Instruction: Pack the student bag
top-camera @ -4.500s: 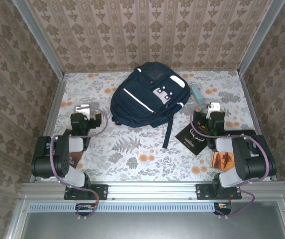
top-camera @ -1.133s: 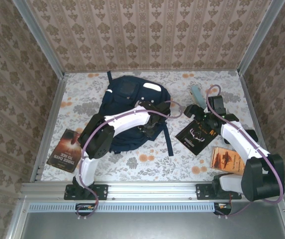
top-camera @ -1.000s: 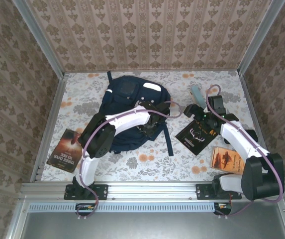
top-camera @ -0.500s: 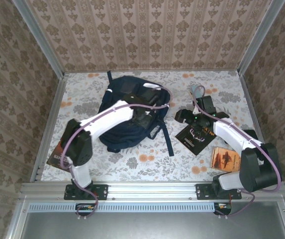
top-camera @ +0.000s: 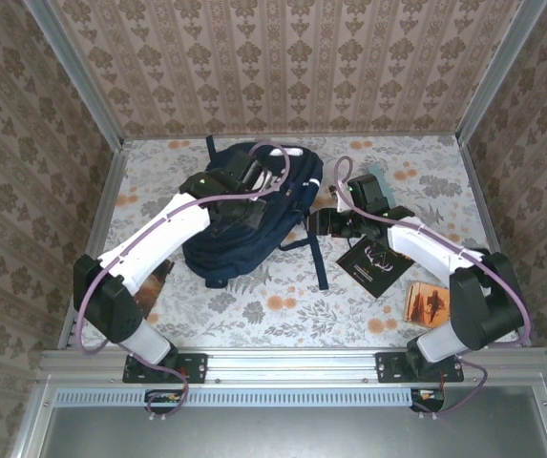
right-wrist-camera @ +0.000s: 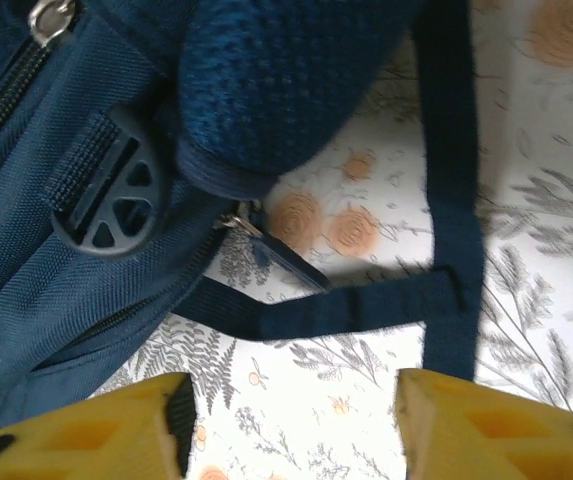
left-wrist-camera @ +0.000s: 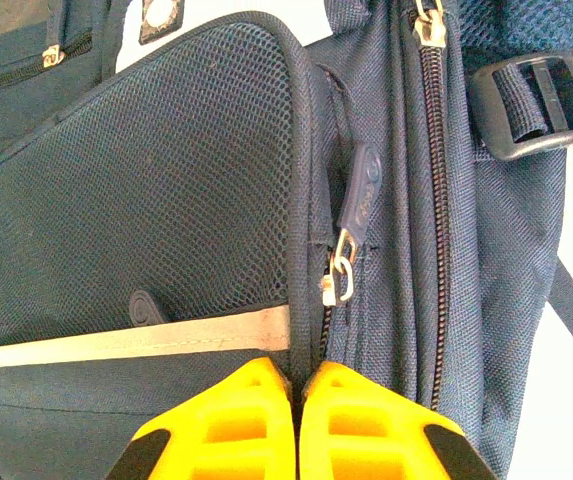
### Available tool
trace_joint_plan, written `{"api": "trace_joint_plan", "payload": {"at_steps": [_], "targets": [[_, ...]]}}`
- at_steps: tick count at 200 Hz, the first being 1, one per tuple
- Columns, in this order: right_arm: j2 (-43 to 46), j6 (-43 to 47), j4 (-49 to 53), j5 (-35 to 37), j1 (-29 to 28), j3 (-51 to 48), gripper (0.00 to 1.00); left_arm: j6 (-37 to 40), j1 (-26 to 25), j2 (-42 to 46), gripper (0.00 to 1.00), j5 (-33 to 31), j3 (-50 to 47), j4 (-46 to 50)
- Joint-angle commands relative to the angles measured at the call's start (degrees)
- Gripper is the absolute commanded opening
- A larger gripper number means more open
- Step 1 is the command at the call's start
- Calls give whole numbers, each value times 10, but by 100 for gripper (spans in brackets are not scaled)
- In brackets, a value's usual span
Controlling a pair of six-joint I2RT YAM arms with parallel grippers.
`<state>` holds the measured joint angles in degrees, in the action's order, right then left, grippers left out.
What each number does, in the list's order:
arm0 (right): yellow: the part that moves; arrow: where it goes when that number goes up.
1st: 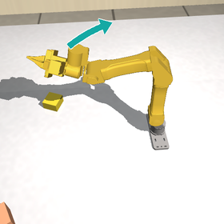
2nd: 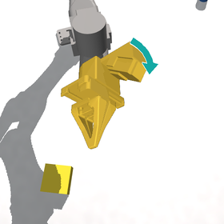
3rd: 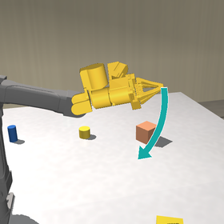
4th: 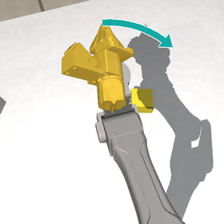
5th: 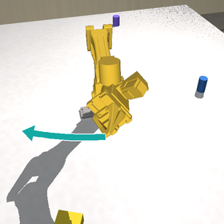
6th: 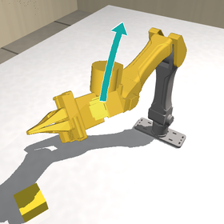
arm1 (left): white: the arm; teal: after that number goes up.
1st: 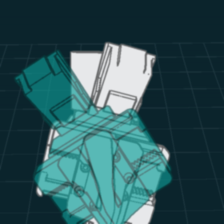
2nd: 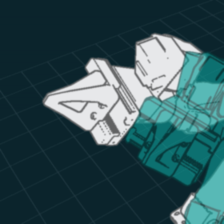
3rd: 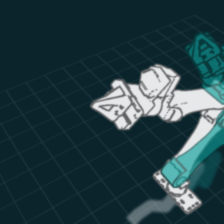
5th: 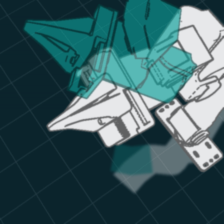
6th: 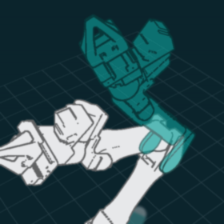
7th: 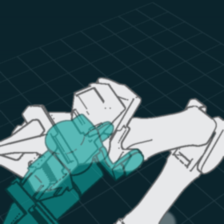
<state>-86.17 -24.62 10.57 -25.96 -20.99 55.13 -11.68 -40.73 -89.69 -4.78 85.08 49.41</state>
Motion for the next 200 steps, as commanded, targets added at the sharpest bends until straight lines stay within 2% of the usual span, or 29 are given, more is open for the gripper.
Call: {"api": "trace_joint_plan", "payload": {"at_steps": [1,55,117,141,166,170,200], "targets": [[-12,54,-68,-51,-5,4,52,14,10,40,0,3,22,-48],[-50,149,-126,-47,-6,19,53,21,34,63,0,19,23,-52],[-109,184,-146,-75,-4,48,50,15,50,70,0,29,16,-63],[-121,195,-135,-105,-4,65,36,12,53,72,0,31,12,-64],[-107,201,-126,-96,-4,57,23,8,55,75,0,31,5,-66],[-102,203,-125,-93,-4,52,18,9,55,75,0,31,4,-66],[-65,221,-96,-60,-4,27,5,4,55,73,0,35,-4,-73]]}}
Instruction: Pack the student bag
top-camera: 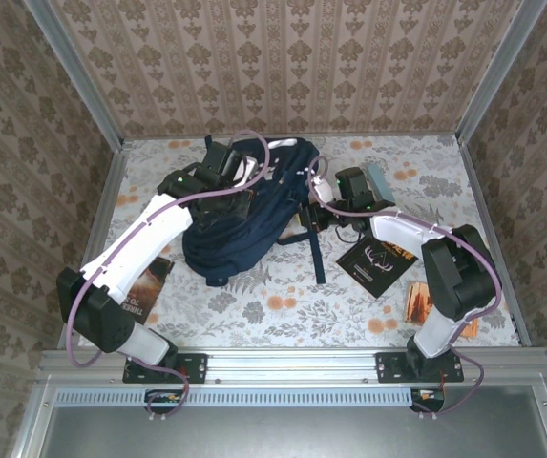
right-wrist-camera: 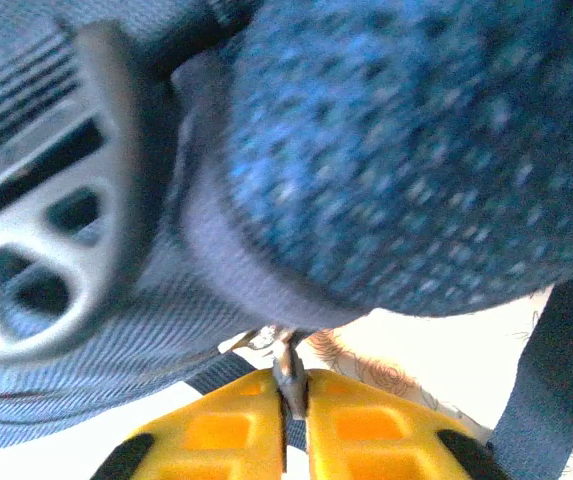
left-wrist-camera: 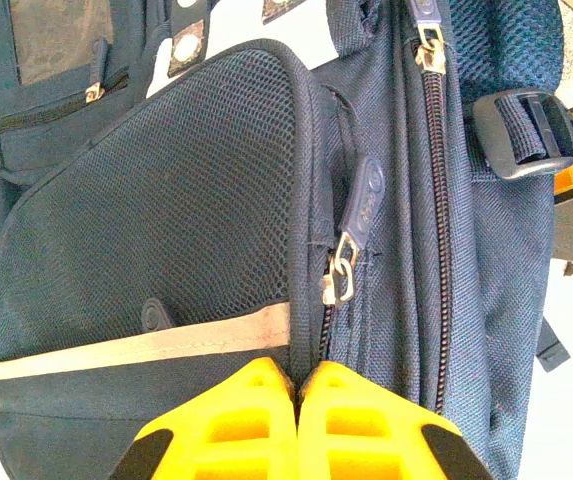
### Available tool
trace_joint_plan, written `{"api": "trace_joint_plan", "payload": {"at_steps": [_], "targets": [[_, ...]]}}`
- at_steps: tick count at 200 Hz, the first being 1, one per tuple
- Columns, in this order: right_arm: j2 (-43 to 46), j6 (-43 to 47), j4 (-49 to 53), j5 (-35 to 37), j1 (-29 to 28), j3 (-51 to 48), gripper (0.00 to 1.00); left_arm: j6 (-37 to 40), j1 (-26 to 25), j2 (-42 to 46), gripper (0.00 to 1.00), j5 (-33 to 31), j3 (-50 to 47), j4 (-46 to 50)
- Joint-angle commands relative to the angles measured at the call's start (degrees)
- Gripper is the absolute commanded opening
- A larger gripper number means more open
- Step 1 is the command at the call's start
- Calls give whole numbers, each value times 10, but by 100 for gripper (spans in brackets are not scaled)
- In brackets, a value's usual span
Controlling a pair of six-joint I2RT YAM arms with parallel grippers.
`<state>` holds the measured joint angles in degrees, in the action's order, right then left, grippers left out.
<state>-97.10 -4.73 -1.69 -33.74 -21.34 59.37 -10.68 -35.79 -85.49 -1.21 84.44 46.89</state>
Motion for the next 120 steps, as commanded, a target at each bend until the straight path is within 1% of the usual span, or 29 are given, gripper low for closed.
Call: {"api": "trace_joint_plan", "payload": {"at_steps": [1,31,48,62,79,89,120], "targets": [[45,23,28,18,0,-16,5,-6,6,31,0,0,3,-49],[84,36,56,36,-7,-42,0,-14,7,22,0,1,2,-55],[103,39,65,45,-20,-58,0,-26,6,17,0,-1,-1,-62],[112,45,78,58,-42,-64,0,-42,7,14,0,6,-5,-73],[116,50,91,102,-79,-66,0,-67,6,6,0,17,-13,-91],[118,49,92,115,-97,-69,0,-80,5,4,0,23,-20,-105],[119,40,82,110,-143,-78,0,-126,5,-3,0,28,-39,-143]]}}
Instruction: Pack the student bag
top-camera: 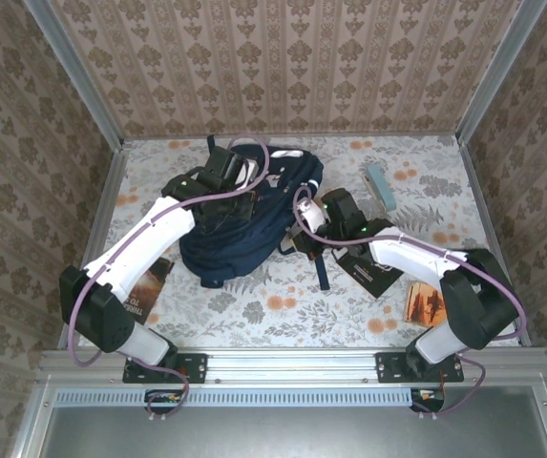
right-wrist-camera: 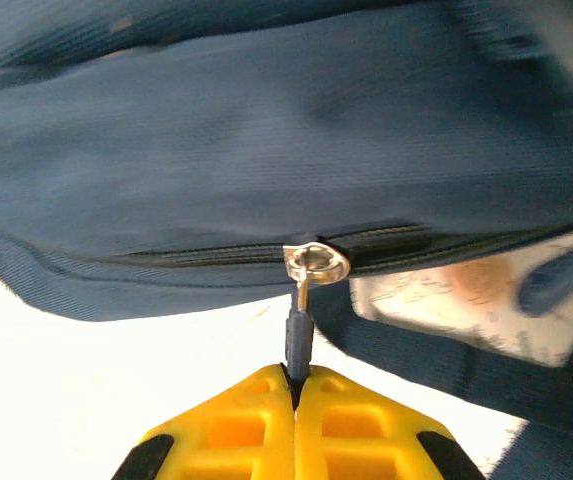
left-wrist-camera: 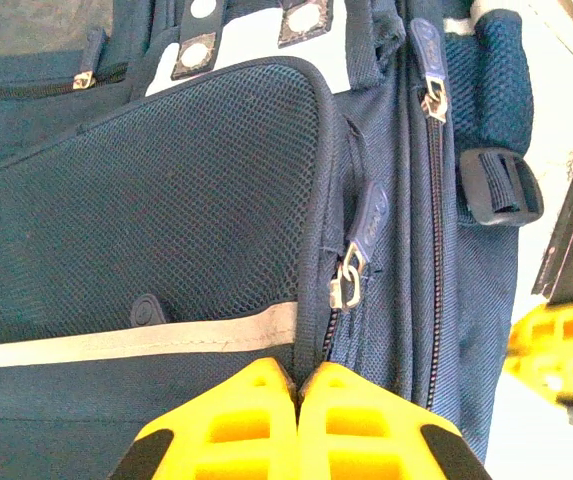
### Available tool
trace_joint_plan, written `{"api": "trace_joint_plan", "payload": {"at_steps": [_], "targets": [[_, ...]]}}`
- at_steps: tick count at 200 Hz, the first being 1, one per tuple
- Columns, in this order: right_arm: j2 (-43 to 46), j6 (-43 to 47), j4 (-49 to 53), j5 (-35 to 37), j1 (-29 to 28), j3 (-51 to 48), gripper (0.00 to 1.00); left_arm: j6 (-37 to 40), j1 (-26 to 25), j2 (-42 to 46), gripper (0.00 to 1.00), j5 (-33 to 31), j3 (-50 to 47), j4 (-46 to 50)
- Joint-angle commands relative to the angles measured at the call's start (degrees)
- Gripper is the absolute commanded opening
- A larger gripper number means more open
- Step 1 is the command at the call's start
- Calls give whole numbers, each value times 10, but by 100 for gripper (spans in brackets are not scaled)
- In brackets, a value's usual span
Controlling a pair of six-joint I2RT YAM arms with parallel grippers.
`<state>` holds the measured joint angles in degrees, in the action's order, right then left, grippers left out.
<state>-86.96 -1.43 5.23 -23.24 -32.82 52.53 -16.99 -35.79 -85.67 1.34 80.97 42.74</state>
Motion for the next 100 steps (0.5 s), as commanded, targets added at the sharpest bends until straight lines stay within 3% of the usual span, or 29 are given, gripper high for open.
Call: {"api": "trace_joint_plan", "payload": {"at_steps": [1,40,48,61,74,100], "targets": [[18,7,12,5,-29,-10,0,-64,5,-1,0,4,-4,-103],[38,-45,-54,2,-22,-43,0,-93,5,-24,1,27,-3,-117],[45,-60,-65,4,-6,-48,0,-92,8,-29,9,34,4,-108],[58,-85,-76,5,20,-50,0,-82,17,-39,34,69,19,-87],[69,-103,-80,5,44,-48,0,-67,28,-46,50,97,36,-61],[69,-140,-80,-3,98,-30,0,-1,38,-32,63,114,34,-34]]}}
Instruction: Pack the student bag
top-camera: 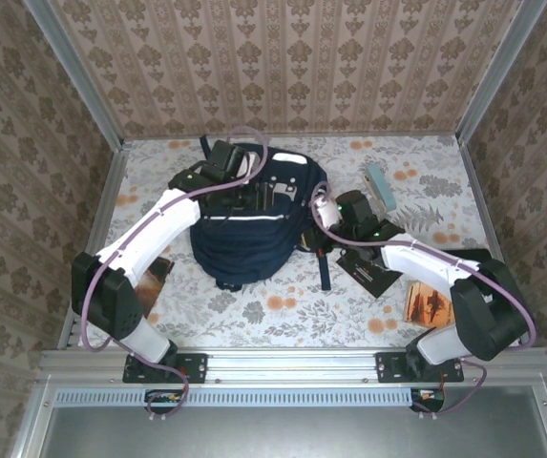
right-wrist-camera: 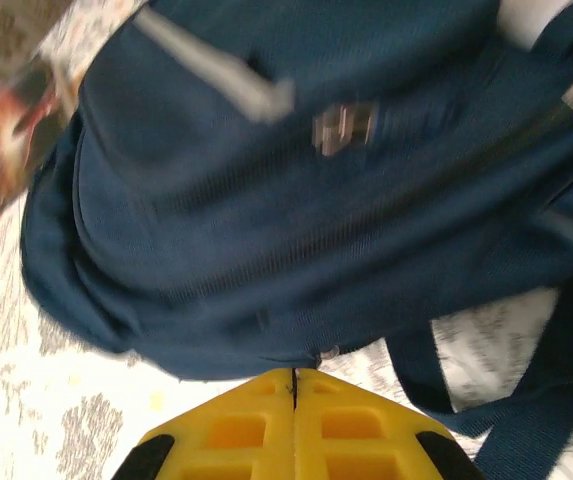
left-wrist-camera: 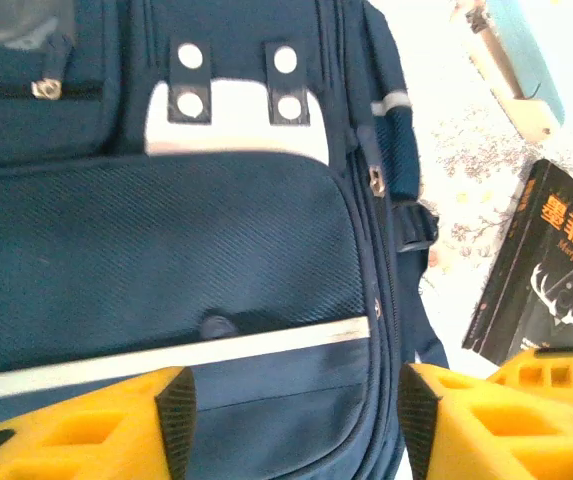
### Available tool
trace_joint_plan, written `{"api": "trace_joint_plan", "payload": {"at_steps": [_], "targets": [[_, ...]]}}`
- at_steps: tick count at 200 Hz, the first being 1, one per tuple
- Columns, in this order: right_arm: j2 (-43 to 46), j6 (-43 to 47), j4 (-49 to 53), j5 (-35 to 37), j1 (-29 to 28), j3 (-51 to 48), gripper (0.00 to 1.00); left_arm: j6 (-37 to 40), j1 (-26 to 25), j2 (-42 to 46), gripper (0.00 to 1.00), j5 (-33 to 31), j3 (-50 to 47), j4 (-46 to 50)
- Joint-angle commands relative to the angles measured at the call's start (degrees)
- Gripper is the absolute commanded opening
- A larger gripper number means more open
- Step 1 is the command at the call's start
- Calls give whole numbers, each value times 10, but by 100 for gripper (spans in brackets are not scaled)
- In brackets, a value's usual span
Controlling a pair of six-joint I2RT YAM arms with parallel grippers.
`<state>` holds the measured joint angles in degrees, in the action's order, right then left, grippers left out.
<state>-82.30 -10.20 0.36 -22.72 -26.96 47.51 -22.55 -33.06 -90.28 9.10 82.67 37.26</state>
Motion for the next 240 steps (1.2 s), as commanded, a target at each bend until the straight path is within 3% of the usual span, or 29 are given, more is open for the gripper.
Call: {"api": "trace_joint_plan", "payload": {"at_steps": [1,32,64,93,123,185,240], "targets": [[22,-52,-31,-8,40,21,0,58,11,15,64,37,16,21],[-1,-65,-5,-4,72,50,0,155,8,46,67,54,-39,14],[-23,-84,33,14,74,62,0,249,-28,47,69,1,-64,56],[-31,-115,44,15,74,48,32,328,-94,17,72,-65,-74,78],[-23,-133,47,31,75,28,51,382,-127,-40,73,-120,-54,99],[-1,-182,77,97,89,10,70,442,-119,-129,71,-115,-17,111],[14,-200,76,91,112,-6,71,464,-108,-179,66,-148,5,74]]}}
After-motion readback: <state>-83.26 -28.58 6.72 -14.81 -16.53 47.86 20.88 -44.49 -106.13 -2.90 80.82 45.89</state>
